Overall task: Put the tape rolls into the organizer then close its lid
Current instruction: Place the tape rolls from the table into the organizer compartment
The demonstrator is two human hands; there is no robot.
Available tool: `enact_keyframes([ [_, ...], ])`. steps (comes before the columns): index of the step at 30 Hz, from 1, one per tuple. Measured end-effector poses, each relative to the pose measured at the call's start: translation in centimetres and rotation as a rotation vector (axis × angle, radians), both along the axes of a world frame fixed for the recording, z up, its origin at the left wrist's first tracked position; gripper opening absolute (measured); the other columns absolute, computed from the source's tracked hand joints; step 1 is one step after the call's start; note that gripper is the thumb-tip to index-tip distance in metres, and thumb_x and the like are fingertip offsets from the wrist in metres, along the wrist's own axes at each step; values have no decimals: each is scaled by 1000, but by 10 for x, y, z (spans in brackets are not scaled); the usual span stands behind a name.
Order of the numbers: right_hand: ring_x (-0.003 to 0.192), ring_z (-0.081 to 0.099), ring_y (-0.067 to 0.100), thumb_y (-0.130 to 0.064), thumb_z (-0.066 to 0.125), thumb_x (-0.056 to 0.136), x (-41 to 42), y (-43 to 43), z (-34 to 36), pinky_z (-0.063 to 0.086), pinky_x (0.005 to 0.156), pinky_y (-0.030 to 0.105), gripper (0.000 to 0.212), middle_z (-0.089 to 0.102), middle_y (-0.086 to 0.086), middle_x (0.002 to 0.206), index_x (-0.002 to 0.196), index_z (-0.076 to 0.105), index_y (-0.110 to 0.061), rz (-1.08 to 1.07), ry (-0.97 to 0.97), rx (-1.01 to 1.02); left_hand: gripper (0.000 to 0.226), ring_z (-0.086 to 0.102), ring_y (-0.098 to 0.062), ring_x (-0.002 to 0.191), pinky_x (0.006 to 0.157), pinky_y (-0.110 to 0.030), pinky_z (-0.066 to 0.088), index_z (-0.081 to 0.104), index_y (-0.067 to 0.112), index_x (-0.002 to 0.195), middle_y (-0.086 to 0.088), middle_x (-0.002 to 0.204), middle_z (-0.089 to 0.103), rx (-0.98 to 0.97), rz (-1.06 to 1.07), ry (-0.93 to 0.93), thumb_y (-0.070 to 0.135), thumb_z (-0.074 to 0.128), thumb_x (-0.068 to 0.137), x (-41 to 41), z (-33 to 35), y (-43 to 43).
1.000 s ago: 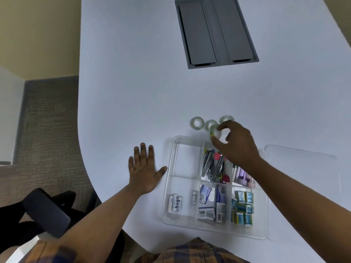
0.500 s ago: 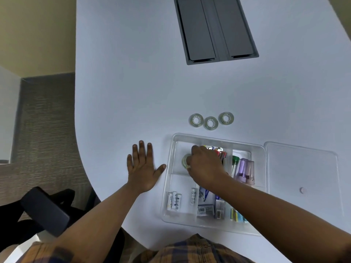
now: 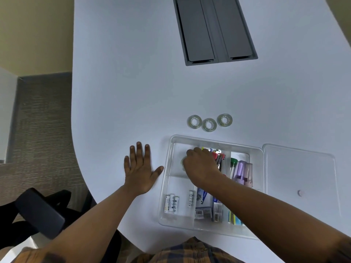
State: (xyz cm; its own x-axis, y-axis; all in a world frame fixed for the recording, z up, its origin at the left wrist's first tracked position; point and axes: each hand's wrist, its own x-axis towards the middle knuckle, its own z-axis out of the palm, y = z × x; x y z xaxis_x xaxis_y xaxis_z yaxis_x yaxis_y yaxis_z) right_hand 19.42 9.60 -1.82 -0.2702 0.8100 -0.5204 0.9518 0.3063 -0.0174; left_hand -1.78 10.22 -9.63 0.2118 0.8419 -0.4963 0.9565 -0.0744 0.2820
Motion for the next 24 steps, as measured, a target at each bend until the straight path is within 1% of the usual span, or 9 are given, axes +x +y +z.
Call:
enact_keyframes([
  [2,97,57,27,-20,64,84,2,3,2,36,73,35,15,60,6,100,97,66,-13,-20,73,11,91,-42,-19,134,113,-46,-17,-33,26,139,3,145,-44,-9,-2,-7,76,17,83,-1,-2,0],
  [4,100,58,26,-34,62,87,8,8,7,44,81,36,27,62,5,106,107,67,-15,-84,191,37,92,-44,-18,132,112,-45,-18,-34,26,138,5,144,-45,-11,-2,-5,79,10,77,-1,-2,1],
  [7,98,62,24,-41,62,86,25,23,22,44,84,36,31,66,3,107,110,68,-22,-200,335,169,91,-41,-19,135,111,-43,-19,-32,26,140,4,147,-41,9,0,-6,79,5,75,0,-1,-2],
  [9,95,65,25,-38,64,84,43,38,29,46,82,35,29,69,4,107,108,69,-23,-279,358,265,91,-39,-19,137,112,-44,-19,-31,26,141,2,149,-40,22,1,-2,78,5,76,0,-1,-3],
  [11,96,66,29,-31,68,83,65,54,30,50,83,37,31,68,6,113,112,69,-20,-387,362,318,90,-39,-20,137,112,-44,-19,-31,26,141,2,150,-39,22,1,1,78,5,77,-1,-2,-3],
  [13,105,64,31,-23,69,82,88,68,24,48,87,38,41,63,6,126,122,63,-20,-474,309,307,90,-40,-20,136,112,-44,-19,-32,26,140,2,150,-39,25,-2,8,78,4,77,-1,-2,-2],
  [17,129,50,28,-7,64,81,125,83,5,40,104,39,64,41,1,151,140,47,-22,-594,236,173,90,-38,-20,138,112,-44,-18,-31,26,141,0,152,-37,49,-9,28,79,-1,75,-1,-3,-4],
  [20,135,43,28,-8,64,81,139,87,-11,39,108,41,70,34,1,156,145,41,-23,-627,214,125,89,-35,-20,139,112,-43,-18,-28,26,143,-1,154,-33,72,-1,32,80,-5,75,0,-4,-5],
  [24,133,45,29,-13,68,78,144,86,-23,41,105,41,72,39,1,152,144,42,-26,-631,215,103,91,-36,-20,139,113,-43,-18,-30,26,142,0,153,-34,69,-6,31,80,-9,73,1,-1,-5],
])
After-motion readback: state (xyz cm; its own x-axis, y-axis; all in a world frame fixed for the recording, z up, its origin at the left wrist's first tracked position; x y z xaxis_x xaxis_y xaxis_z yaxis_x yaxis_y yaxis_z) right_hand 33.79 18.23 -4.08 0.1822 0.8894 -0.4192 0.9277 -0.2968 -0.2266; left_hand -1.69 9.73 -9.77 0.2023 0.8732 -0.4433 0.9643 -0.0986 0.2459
